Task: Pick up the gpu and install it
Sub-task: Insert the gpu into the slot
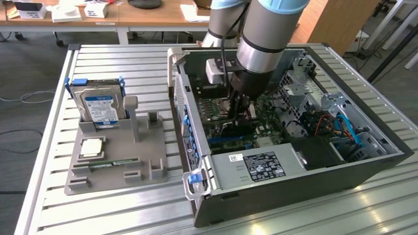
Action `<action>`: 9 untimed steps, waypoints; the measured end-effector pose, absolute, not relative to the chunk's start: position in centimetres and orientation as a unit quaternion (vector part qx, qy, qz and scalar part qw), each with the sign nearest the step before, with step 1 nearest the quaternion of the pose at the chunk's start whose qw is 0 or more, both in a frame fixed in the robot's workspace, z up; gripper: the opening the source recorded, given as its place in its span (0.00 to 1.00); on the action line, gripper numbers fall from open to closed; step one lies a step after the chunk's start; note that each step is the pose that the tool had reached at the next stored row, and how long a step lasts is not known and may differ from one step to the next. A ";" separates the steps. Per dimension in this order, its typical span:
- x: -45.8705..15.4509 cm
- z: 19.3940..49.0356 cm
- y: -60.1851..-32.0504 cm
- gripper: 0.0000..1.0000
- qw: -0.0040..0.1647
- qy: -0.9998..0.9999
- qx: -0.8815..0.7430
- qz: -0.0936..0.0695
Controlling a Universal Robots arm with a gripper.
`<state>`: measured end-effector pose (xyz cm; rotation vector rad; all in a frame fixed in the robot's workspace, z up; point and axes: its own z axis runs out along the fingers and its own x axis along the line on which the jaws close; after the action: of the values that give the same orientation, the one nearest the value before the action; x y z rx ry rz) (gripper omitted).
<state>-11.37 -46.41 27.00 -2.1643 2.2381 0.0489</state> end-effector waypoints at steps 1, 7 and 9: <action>-11.4 27.3 -46.4 0.40 0.014 0.719 -0.695 0.016; -11.4 29.0 -46.4 0.40 0.016 0.719 -0.695 0.016; -11.4 29.2 -46.4 0.40 0.017 0.719 -0.695 0.016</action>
<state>-11.37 -46.41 29.19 -2.1602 2.2335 0.0513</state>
